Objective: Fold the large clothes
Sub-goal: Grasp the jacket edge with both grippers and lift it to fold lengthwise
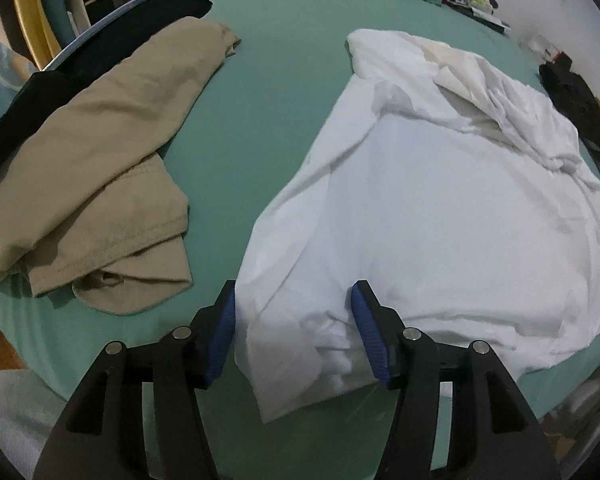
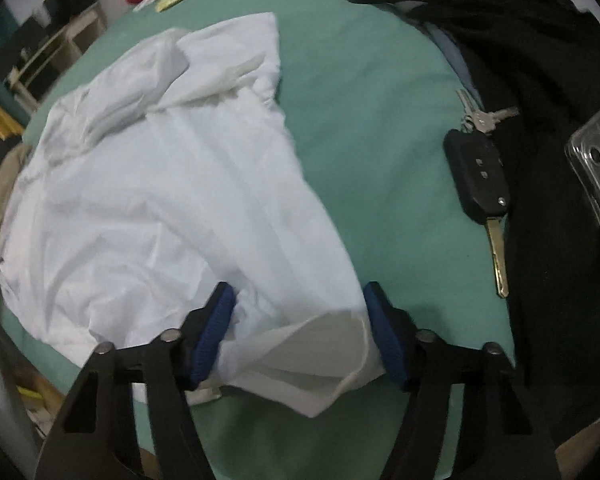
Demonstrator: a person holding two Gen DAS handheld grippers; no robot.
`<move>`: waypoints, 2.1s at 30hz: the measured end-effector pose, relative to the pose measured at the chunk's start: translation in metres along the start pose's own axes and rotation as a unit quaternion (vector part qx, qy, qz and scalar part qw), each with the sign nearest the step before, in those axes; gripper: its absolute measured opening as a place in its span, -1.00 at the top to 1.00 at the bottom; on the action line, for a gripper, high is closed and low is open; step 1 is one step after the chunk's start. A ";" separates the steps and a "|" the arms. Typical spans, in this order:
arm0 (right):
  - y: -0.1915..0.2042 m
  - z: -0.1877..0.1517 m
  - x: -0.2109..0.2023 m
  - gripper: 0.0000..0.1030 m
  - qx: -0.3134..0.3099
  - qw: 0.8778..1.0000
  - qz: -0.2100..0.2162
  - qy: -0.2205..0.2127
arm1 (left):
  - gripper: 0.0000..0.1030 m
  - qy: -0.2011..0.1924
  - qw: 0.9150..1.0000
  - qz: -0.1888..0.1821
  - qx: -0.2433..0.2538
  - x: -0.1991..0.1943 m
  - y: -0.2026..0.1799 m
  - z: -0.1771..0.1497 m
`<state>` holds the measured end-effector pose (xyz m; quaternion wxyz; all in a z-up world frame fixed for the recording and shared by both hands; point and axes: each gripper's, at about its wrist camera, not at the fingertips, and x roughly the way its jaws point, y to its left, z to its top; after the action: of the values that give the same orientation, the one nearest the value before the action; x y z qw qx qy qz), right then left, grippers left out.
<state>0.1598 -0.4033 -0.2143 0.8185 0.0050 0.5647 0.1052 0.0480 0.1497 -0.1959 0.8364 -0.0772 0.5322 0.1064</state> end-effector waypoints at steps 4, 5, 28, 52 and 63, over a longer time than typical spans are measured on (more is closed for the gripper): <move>0.012 -0.006 -0.001 0.68 -0.018 0.999 0.026 0.004 | -0.11 0.013 0.999 -0.010 0.035 -0.004 -0.015 -0.010; 0.015 -0.009 -0.001 0.75 -0.024 0.999 0.029 0.006 | -0.03 0.014 0.999 -0.011 0.044 -0.005 -0.018 -0.012; 0.003 -0.021 -0.107 0.90 -0.010 0.996 0.035 -0.078 | 0.89 -0.056 0.996 -0.059 0.025 -0.108 0.022 -0.012; -0.007 0.034 -0.133 0.90 -0.009 0.988 0.032 -0.153 | 0.88 -0.112 0.991 -0.071 0.029 -0.133 0.003 0.055; -0.020 0.132 -0.089 0.90 -0.005 0.982 0.057 -0.180 | 0.88 -0.114 0.988 -0.097 -0.036 -0.074 -0.005 0.138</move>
<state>0.2548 -0.4246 -0.0867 0.8997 0.0520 0.4061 0.1517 0.1398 0.1713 -0.0707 0.8944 -0.1455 0.4196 0.0521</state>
